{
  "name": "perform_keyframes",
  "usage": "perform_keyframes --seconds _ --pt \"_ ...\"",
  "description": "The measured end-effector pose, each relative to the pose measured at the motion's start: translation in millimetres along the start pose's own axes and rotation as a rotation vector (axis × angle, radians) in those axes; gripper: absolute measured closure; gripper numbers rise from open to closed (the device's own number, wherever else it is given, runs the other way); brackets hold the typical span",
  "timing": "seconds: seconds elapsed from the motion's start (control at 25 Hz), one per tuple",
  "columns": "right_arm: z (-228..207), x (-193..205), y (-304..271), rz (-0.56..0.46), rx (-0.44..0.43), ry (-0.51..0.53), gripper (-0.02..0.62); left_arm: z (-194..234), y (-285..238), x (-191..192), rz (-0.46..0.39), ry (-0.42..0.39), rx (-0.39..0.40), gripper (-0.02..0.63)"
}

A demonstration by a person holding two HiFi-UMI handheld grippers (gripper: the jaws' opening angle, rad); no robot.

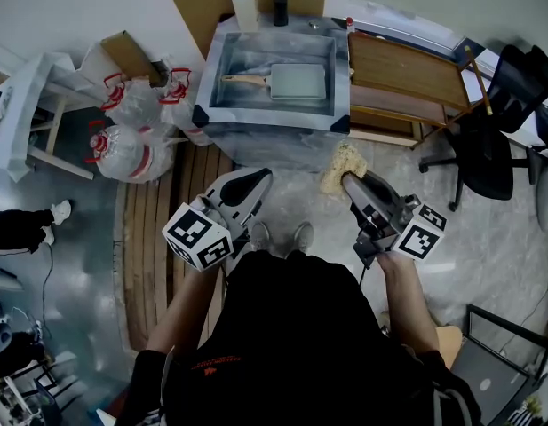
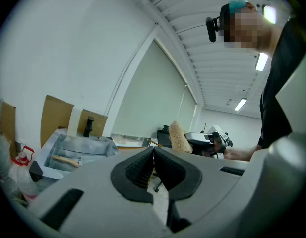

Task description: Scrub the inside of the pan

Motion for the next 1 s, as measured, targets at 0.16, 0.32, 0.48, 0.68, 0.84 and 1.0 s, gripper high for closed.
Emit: perform_keyframes --seconds 0.16,0.32,0.48,0.68,0.84,1.0 --pt "-4 -8 10 0.012 -0.016 -0.001 0.509 -10 -7 0 -0.004 -0.001 -0.018 0.586" --pt "-10 -13 17 0.019 -0.029 0.001 0.509 -18 -13 3 0.000 -0.006 -0.032 0.586" --pt "-14 -16 16 0.030 -0.039 0.007 0.509 -18 -18 4 0.004 -0.009 -0.046 0.586" --pt "-22 -21 12 0.052 -0.049 0.014 0.509 -14 -27 0 -0.006 -0.013 -0.050 0.586" --pt "-29 -27 7 0.072 -0.054 0.025 0.509 -10 -36 -4 -0.017 -0.017 -0.053 0.586" --pt "-40 -31 -2 0.093 -0.058 0.018 0.509 0 -46 -7 -0.018 -0.008 -0.054 0.586"
Point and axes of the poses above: the fingertips, and each gripper's own axes: y backward along the fingers, z to its left, x out of its underside, the point moved 5 cm from there along y, backward along the fingers, and after that the axes turned 13 degrees about -x, right-handed, at the moved point
